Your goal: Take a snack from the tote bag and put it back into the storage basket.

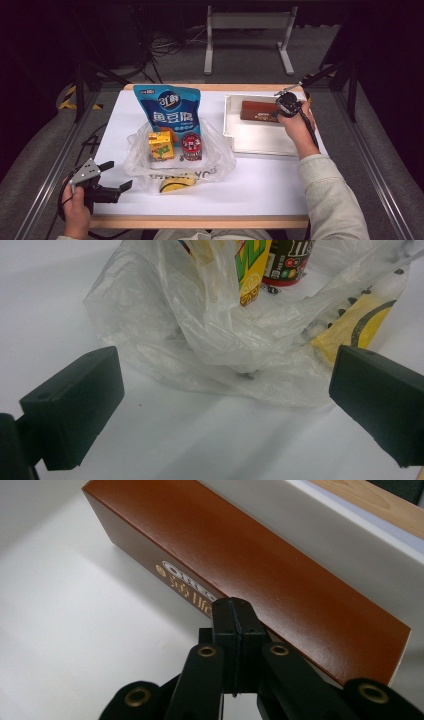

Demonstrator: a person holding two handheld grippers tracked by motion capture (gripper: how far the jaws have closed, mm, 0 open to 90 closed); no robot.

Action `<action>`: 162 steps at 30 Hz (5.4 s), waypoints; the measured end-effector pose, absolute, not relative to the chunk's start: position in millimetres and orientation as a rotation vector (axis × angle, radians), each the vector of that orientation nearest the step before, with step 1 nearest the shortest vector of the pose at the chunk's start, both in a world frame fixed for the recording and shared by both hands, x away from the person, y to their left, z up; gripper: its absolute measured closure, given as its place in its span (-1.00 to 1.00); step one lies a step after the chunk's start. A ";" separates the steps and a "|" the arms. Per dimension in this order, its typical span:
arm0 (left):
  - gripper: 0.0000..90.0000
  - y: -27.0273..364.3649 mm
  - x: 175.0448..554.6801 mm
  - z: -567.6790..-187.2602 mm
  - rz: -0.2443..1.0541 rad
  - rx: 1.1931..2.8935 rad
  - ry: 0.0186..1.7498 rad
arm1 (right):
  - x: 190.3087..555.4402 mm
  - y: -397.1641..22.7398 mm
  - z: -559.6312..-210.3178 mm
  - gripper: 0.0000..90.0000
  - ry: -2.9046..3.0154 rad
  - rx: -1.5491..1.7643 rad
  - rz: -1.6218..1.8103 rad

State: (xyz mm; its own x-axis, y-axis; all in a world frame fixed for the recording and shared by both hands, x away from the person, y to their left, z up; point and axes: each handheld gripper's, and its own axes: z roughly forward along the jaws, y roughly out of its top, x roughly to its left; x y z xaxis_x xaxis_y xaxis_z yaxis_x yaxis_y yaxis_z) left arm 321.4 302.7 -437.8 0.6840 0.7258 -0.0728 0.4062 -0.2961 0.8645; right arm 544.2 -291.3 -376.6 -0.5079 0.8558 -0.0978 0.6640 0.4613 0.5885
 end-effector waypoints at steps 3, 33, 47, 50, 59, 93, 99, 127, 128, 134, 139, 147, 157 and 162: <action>-0.96 303.0 321.5 -437.6 0.417 1.928 0.877 | 544.0 -291.0 -376.4 1.00 2.335 1.281 0.688; -0.97 303.4 320.8 -436.7 0.421 1.923 0.879 | 503.9 -267.4 -316.1 0.15 2.337 1.125 1.094; -0.97 303.4 320.8 -436.4 0.422 1.922 0.877 | 488.4 -227.1 -288.0 -0.17 2.372 0.820 1.259; -0.97 303.7 320.6 -436.4 0.424 1.921 0.878 | 487.0 -213.7 -281.2 -0.17 2.385 0.771 1.272; -0.97 304.0 320.5 -436.6 0.422 1.923 0.877 | 484.0 -187.7 -266.1 -0.19 2.423 0.682 1.313; -0.97 304.7 321.4 -437.7 0.414 1.926 0.875 | 504.8 -95.2 -263.3 -0.25 2.522 0.470 1.483; -0.97 305.1 321.5 -437.7 0.414 1.923 0.874 | 509.4 -85.2 -272.1 -0.28 2.531 0.449 1.511; -0.97 305.9 320.8 -437.3 0.419 1.920 0.871 | 522.3 -53.5 -307.6 -0.13 2.527 0.392 1.576; -0.97 306.0 320.9 -437.4 0.419 1.920 0.871 | 522.4 -53.4 -308.3 -0.10 2.526 0.394 1.577; -0.97 306.1 320.9 -437.4 0.419 1.922 0.870 | 523.8 -52.3 -312.2 0.24 2.525 0.341 1.544; -0.97 305.9 320.7 -437.4 0.419 1.923 0.871 | 523.5 -53.1 -311.3 0.61 2.523 0.303 1.494; -0.97 306.1 320.8 -437.3 0.420 1.922 0.870 | 520.4 -50.0 -310.0 0.86 2.514 0.266 1.429; -0.97 306.8 320.6 -437.3 0.421 1.922 0.872 | 512.5 -44.9 -307.2 1.00 2.506 0.267 1.416; -0.97 306.8 320.5 -437.3 0.421 1.920 0.870 | 504.7 -38.5 -299.3 1.00 2.499 0.236 1.425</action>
State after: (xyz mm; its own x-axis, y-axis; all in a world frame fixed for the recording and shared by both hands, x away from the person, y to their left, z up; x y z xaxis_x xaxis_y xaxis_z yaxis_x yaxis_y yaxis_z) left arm 320.5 306.8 -437.3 0.6875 0.7230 -0.0684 0.3954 -0.2936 0.8703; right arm 504.7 -38.5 -299.3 -0.9544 0.2640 -0.1391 0.0146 0.5069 0.8619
